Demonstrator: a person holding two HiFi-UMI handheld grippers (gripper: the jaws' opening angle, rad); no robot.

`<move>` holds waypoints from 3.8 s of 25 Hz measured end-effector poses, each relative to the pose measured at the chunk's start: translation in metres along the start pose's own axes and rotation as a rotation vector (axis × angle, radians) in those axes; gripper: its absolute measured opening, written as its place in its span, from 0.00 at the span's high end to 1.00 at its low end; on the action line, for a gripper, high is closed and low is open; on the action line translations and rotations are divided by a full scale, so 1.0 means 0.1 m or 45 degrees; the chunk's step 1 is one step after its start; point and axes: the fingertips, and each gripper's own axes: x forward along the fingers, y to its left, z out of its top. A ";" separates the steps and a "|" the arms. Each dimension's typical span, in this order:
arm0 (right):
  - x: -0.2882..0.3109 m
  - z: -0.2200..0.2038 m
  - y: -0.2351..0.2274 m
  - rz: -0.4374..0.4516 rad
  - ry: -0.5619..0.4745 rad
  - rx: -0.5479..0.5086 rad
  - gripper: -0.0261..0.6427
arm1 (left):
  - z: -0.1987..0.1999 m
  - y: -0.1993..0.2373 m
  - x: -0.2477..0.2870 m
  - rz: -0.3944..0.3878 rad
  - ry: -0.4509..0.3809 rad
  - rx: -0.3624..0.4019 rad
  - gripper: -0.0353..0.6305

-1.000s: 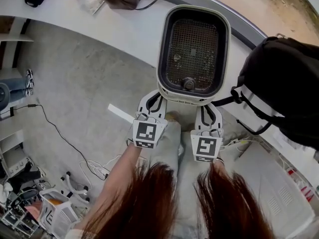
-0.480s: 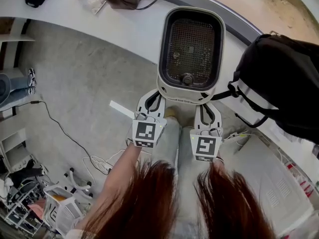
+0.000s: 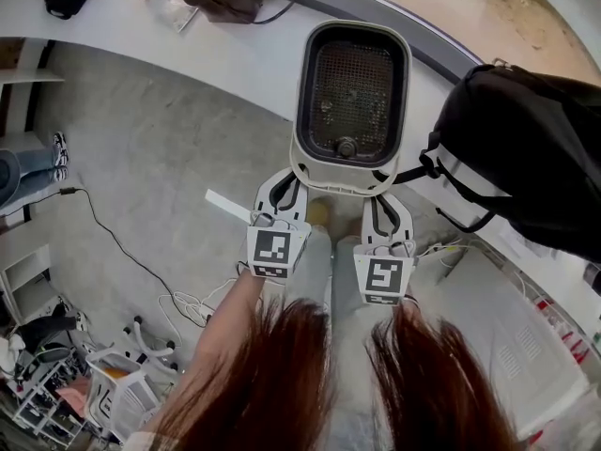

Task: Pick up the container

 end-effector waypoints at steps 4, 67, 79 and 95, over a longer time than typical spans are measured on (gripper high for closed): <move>-0.04 0.11 -0.04 -0.014 0.010 0.005 0.92 | 0.10 0.00 -0.04 0.008 -0.007 0.012 0.92; -0.30 1.13 -0.45 -0.143 -0.069 0.019 0.92 | 1.41 -0.10 -0.16 -0.055 -0.146 0.699 0.69; -0.36 1.22 -0.48 -0.141 -0.062 -0.072 0.92 | 1.57 -0.03 -0.09 -0.057 -0.152 0.702 0.71; -0.28 1.36 -0.67 -0.179 -0.009 -0.187 0.80 | 1.66 0.01 -0.01 -0.070 -0.147 0.698 0.74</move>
